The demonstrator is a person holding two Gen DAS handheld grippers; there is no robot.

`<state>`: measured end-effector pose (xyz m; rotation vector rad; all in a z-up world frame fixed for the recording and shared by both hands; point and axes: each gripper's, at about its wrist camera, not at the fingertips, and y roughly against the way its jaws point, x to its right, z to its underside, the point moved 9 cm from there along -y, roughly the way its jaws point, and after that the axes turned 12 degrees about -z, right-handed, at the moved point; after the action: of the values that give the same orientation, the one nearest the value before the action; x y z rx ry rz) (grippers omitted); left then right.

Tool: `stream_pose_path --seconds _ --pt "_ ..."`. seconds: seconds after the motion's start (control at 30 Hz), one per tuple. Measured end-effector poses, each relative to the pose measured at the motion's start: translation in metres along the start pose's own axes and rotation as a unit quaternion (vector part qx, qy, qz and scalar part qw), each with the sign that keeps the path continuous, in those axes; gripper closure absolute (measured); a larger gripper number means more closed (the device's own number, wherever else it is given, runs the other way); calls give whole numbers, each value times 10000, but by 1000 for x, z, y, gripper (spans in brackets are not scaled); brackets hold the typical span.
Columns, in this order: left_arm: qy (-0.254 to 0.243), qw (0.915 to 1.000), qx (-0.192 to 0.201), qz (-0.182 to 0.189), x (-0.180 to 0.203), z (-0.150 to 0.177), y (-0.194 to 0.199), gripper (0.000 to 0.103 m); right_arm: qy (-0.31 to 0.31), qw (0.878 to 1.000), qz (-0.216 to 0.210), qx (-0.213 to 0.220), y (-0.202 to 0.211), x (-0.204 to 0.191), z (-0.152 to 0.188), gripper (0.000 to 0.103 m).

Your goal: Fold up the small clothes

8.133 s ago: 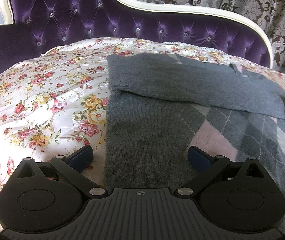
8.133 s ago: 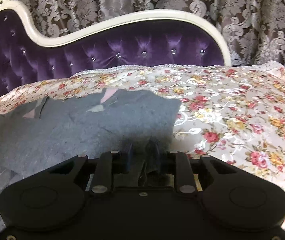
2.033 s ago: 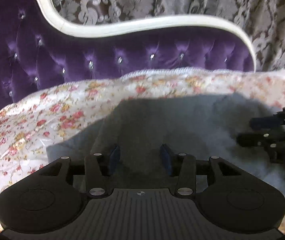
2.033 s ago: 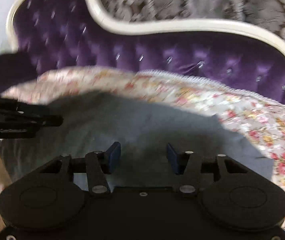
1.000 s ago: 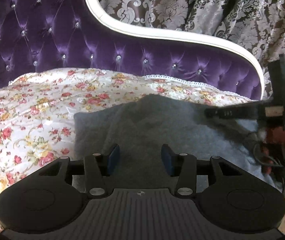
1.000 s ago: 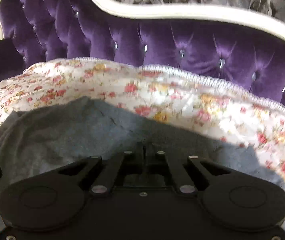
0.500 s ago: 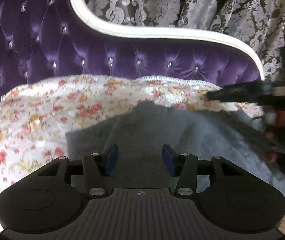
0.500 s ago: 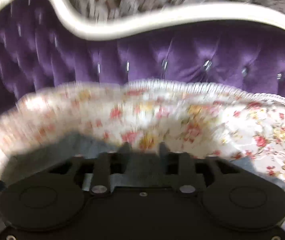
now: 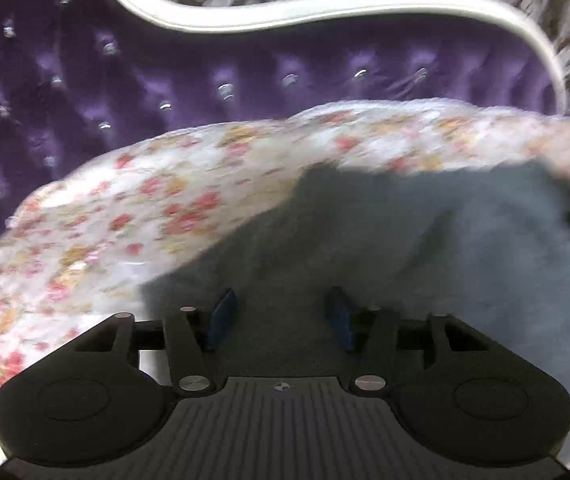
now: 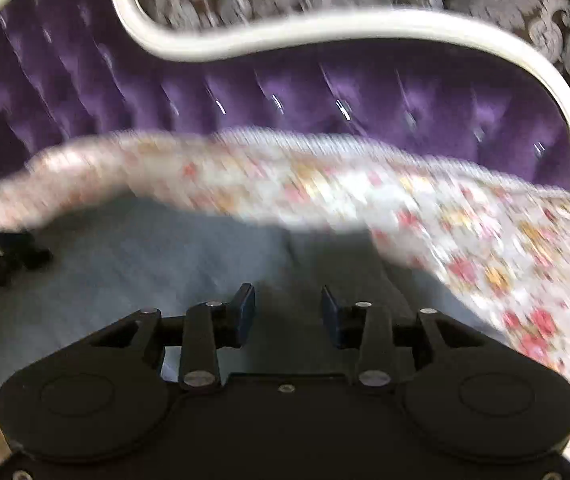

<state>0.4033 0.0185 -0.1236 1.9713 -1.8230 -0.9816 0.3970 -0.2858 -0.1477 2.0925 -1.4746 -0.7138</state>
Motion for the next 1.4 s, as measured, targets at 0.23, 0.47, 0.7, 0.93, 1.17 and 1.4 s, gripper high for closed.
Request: stream_pose_path --seconds 0.23,0.47,0.7,0.93,1.17,1.4 --pt "221 9997 -53 -94 -18 -5 5 45 -357 9975 -329 521 16 14 -9 59" --pt "278 9983 337 373 6 -13 29 45 -382 9970 -31 670 -2 28 -32 58" --pt "640 9966 -70 513 3 8 2 37 113 9991 143 383 -31 21 -43 58" --pt "531 9976 13 443 6 10 3 36 398 9967 682 163 -43 33 -46 100" --pt "523 9976 -3 443 5 9 2 36 -253 9977 161 612 -25 49 -47 86" --pt "563 9975 -1 436 4 9 2 36 220 9994 16 266 -37 25 -44 54"
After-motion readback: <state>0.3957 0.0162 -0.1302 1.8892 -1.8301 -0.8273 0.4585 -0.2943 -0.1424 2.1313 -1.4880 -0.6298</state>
